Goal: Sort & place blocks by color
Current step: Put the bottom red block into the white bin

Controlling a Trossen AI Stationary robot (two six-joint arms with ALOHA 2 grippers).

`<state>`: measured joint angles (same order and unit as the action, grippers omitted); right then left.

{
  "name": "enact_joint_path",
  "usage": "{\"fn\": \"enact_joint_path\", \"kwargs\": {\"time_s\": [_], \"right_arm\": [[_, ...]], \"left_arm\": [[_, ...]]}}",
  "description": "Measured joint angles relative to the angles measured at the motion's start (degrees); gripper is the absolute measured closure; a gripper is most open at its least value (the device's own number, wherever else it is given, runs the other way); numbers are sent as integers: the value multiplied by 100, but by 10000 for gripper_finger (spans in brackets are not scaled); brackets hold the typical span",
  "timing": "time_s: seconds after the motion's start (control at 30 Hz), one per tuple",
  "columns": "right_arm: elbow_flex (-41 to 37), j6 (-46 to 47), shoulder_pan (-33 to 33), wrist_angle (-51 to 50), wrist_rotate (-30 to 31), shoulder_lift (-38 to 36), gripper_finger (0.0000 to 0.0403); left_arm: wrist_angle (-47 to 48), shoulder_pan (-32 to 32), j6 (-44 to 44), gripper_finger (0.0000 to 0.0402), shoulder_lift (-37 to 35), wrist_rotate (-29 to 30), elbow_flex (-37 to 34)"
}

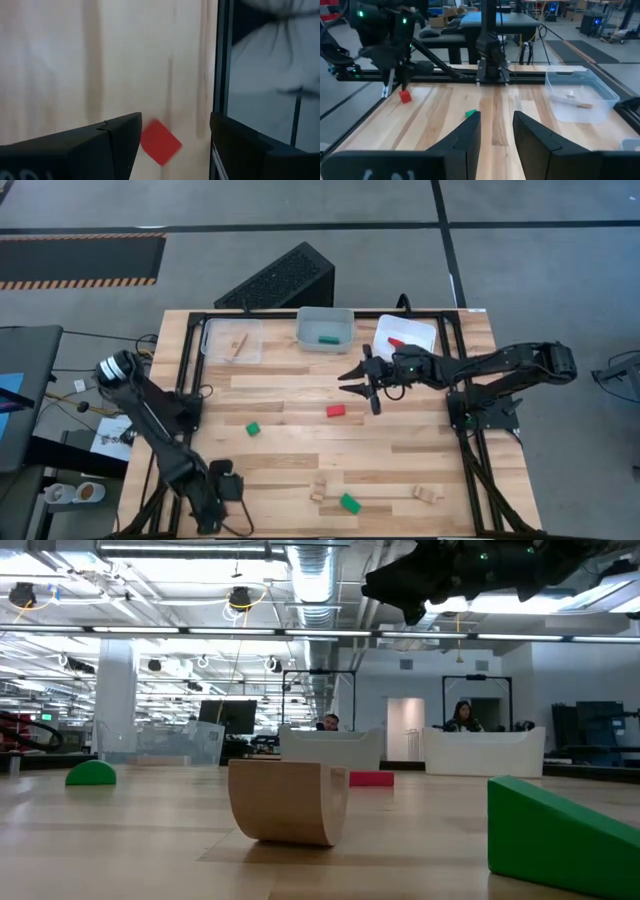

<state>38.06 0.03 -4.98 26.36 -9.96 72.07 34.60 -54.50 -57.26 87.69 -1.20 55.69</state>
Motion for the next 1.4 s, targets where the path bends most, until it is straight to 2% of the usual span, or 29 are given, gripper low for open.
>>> {"fn": "enact_joint_path", "kwargs": {"time_s": [0.2, 0.37, 0.67, 0.83, 0.97, 1.07, 1.4], "right_arm": [[0, -1, 152, -1, 110, 0, 267], [0, -2, 175, 3, 125, 0, 267], [0, -7, 147, -10, 139, 0, 267], [0, -9, 147, -31, 145, 0, 267], [0, -7, 147, -61, 145, 0, 267], [0, -7, 147, -63, 145, 0, 267], [0, -7, 147, -56, 147, 0, 267]], "left_arm": [[720, -339, 37, 182, 543, -148, 410], [921, -673, -63, 182, 537, 204, 410], [1015, -723, 1256, 182, 537, 665, 410], [1054, -680, 1668, 182, 597, 607, 422], [1208, -666, 2406, 182, 1059, 160, 675], [1375, -656, 2768, 182, 1374, 191, 956], [1353, -650, 2765, 182, 1542, 342, 1046]]}}
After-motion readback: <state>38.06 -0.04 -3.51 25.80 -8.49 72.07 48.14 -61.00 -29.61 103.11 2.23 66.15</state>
